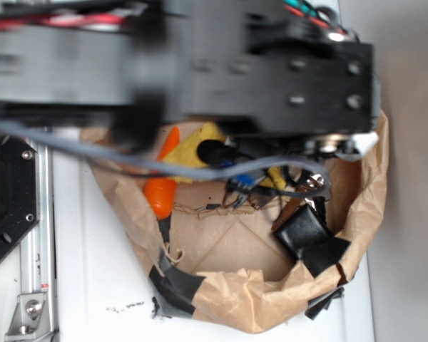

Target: Grab the yellow cloth.

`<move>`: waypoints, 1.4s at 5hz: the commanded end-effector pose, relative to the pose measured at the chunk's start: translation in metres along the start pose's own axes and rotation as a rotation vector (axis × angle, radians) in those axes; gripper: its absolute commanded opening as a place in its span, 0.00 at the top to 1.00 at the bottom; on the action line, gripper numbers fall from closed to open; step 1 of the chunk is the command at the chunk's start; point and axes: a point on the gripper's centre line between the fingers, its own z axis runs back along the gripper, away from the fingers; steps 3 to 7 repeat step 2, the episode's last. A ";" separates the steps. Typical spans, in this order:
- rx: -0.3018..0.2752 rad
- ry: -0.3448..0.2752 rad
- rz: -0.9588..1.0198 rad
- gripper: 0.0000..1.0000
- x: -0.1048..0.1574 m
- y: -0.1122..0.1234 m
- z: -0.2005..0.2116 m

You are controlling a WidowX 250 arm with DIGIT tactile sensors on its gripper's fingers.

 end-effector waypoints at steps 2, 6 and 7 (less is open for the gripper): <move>-0.059 -0.237 0.313 1.00 -0.037 -0.009 0.059; -0.059 -0.237 0.313 1.00 -0.037 -0.009 0.059; -0.059 -0.237 0.313 1.00 -0.037 -0.009 0.059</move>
